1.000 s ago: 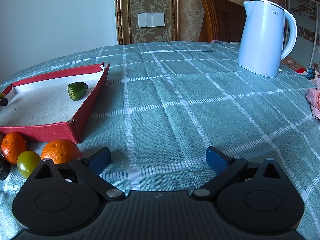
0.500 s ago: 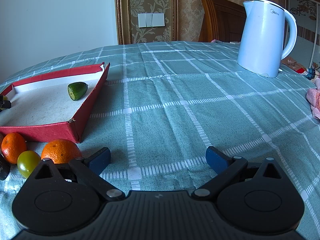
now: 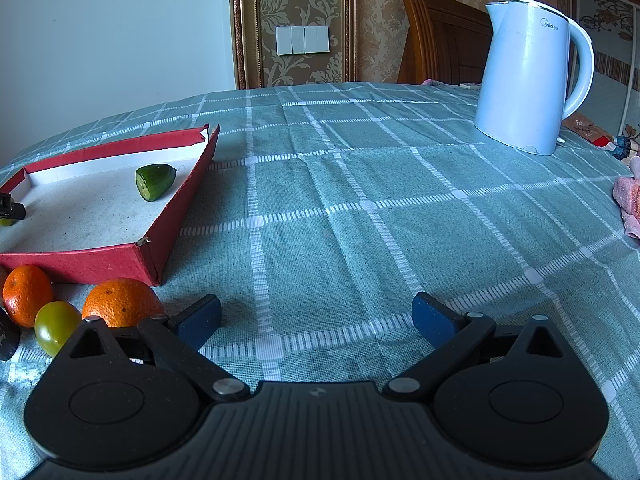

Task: Organize fruits
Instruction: 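Carry the green tomato into the tray and open the left gripper, then withdraw the left gripper from the tray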

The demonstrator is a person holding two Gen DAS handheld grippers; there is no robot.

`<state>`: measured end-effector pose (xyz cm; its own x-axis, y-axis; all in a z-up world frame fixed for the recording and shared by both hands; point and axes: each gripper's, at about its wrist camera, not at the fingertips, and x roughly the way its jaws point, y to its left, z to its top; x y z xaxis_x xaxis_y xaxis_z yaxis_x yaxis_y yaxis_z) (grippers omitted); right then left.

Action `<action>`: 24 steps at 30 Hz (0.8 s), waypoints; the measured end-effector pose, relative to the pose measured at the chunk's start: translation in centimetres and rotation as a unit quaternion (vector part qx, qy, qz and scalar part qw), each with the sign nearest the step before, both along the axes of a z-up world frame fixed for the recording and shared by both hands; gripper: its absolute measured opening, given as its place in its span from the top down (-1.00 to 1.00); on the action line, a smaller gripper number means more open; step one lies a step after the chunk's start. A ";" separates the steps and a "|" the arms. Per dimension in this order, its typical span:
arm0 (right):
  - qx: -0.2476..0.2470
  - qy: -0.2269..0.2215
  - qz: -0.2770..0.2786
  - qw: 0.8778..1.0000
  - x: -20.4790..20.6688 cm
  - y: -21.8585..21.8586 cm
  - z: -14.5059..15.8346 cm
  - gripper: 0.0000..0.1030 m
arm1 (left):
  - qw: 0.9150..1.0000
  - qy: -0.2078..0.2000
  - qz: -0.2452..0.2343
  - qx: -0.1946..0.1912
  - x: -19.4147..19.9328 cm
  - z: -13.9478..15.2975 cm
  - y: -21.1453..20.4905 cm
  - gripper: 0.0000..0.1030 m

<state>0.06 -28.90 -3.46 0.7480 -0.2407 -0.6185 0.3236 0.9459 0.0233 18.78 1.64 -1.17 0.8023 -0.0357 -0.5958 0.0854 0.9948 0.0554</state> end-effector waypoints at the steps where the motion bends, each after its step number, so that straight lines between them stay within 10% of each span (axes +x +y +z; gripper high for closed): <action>1: 0.000 0.000 0.000 1.000 0.0 0.0 0.0 -0.99 | 1.000 -0.002 -0.001 -0.001 -0.1 0.0 0.0 -0.15; 24: 0.000 0.000 0.000 1.000 0.0 0.0 0.0 -1.00 | 0.997 -0.073 -0.013 -0.006 -13.2 2.1 3.0 -0.49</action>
